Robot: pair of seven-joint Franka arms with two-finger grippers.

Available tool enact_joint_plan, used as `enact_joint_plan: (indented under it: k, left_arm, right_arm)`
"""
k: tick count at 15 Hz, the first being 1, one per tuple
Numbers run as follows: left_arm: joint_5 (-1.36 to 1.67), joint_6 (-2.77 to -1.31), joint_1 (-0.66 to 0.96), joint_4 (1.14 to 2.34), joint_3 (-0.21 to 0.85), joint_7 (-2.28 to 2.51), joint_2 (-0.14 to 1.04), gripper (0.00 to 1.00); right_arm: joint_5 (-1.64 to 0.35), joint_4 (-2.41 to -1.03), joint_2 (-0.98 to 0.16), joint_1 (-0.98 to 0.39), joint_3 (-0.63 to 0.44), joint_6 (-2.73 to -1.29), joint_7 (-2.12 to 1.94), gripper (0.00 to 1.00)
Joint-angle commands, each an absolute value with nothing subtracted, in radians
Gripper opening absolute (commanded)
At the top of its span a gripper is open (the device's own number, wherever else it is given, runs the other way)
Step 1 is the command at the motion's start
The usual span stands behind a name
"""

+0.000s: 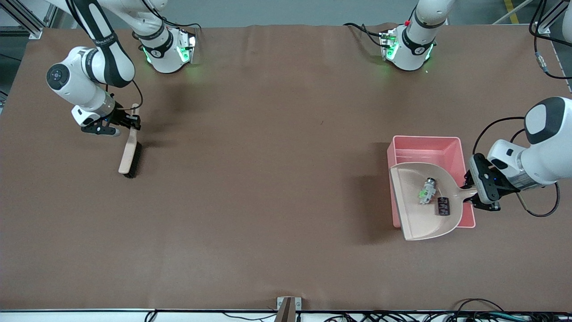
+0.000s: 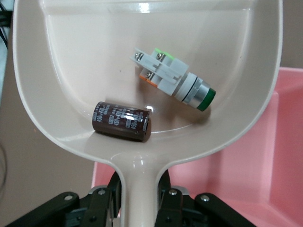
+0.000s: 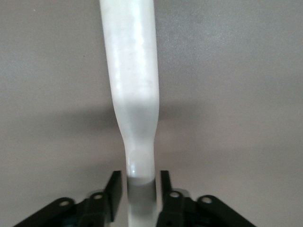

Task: Clean e-waste and dump in bin
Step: 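Tilt the dustpan over the pink bin with the left gripper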

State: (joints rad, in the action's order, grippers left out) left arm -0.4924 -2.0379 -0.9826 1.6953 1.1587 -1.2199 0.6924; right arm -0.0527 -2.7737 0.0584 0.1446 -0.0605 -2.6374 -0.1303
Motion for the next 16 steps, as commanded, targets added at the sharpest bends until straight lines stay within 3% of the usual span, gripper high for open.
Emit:
enact_joint_plan:
  k: [1, 5, 9, 13, 16]
  left_arm:
    - [-0.488, -1.979, -1.022, 1.675, 1.175, -1.265, 0.666, 0.0]
    - [-0.495, -1.965, -1.063, 1.671, 1.166, -1.351, 0.66, 0.0]
    - [-0.512, -1.947, -1.063, 1.677, 1.076, -1.465, 0.646, 0.0]
    - [-0.512, -1.942, -1.058, 1.706, 1.017, -1.568, 0.58, 0.0]
    - [-0.514, -1.947, -1.013, 1.713, 0.938, -1.614, 0.534, 0.0]
  right_arm:
    - [-0.044, -2.796, 0.075, 0.17, -0.044, -2.648, -0.14, 0.85]
    - [-0.046, -2.752, 0.097, 0.172, -0.044, -2.516, -0.137, 0.98]
    - [-0.046, -2.614, 0.124, 0.172, -0.049, -2.352, -0.135, 1.0]
    - [-0.045, -2.198, 0.103, 0.17, -0.049, -1.908, -0.126, 1.0]
    - [-0.043, -1.868, 0.039, 0.173, -0.049, -1.674, -0.123, 1.0]
